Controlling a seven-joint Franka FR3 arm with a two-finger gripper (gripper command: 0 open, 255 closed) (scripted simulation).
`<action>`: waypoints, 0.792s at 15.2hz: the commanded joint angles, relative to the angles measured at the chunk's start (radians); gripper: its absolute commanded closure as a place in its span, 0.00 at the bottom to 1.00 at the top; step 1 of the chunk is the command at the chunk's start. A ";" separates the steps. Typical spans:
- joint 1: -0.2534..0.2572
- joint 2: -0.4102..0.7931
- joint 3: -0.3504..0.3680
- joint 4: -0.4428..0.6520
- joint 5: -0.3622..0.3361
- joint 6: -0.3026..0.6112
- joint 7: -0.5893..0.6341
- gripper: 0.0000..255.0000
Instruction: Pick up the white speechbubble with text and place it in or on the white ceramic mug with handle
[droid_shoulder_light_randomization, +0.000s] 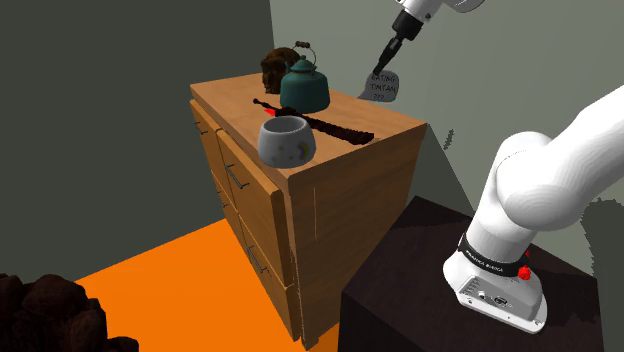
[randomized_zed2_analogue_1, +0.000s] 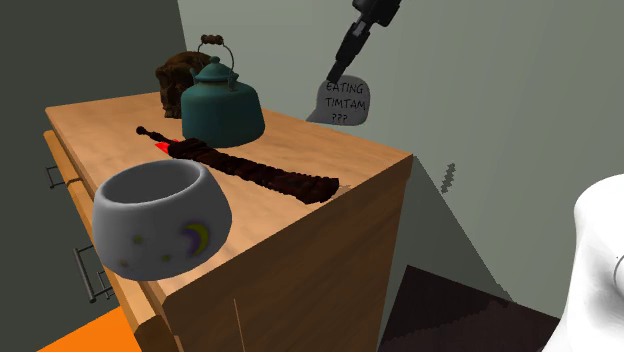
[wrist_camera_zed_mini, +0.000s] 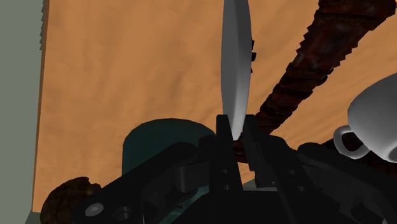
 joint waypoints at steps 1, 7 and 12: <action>0.001 0.001 0.006 0.028 0.000 -0.027 0.008 1.00; 0.007 0.009 0.019 0.111 0.004 -0.101 0.027 1.00; 0.015 0.022 0.027 0.186 0.009 -0.163 0.041 1.00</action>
